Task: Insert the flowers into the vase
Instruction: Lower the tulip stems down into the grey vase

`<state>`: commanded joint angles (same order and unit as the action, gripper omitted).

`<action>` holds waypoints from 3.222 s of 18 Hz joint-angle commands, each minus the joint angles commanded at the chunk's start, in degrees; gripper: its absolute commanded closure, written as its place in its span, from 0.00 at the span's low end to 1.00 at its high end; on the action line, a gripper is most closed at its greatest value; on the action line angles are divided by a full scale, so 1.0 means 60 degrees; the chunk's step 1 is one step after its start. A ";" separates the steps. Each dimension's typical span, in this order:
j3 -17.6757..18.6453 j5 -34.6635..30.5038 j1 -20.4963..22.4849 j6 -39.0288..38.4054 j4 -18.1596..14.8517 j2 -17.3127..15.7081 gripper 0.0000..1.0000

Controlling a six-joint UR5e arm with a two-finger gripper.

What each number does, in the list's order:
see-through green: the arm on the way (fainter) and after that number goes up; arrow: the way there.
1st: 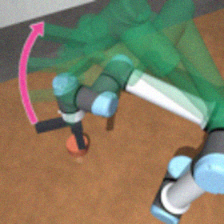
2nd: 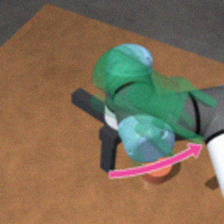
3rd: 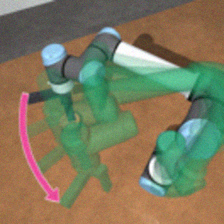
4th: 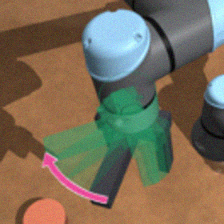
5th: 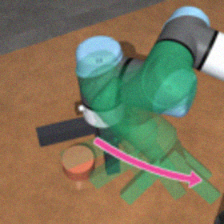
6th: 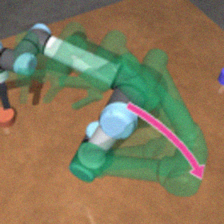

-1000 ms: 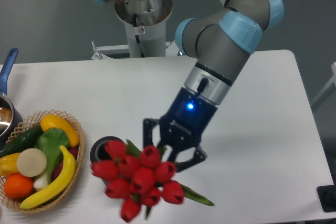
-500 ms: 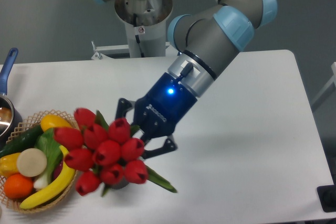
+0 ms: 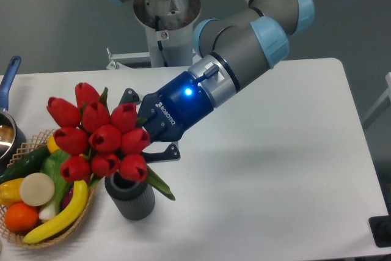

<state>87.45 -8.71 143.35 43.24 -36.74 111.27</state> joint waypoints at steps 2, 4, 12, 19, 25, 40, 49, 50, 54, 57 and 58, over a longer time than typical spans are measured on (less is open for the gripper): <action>-0.0029 0.0220 0.0088 0.0088 0.0000 0.0015 0.85; 0.0014 0.0221 0.0074 0.0409 0.0000 0.0102 0.84; 0.0746 0.0221 0.0015 0.1392 0.0000 0.0103 0.81; 0.0894 0.0148 -0.0029 0.1670 0.0000 0.0175 0.79; 0.1448 0.0045 -0.0073 0.2606 -0.0015 0.0337 0.71; 0.2680 -0.0378 -0.0146 0.3618 -0.0044 0.0674 0.51; 0.2871 -0.1067 -0.0132 0.3633 -0.0044 0.0689 0.49; 0.2915 -0.1141 -0.0117 0.3633 -0.0044 0.0674 0.48; 0.2988 -0.1156 -0.0102 0.3633 -0.0044 0.0645 0.41; 0.3120 -0.1200 -0.0044 0.3619 -0.0044 0.0630 0.27; 0.3178 -0.1215 -0.0029 0.3604 -0.0058 0.0615 0.21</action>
<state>106.52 -16.00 143.17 64.86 -37.09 114.96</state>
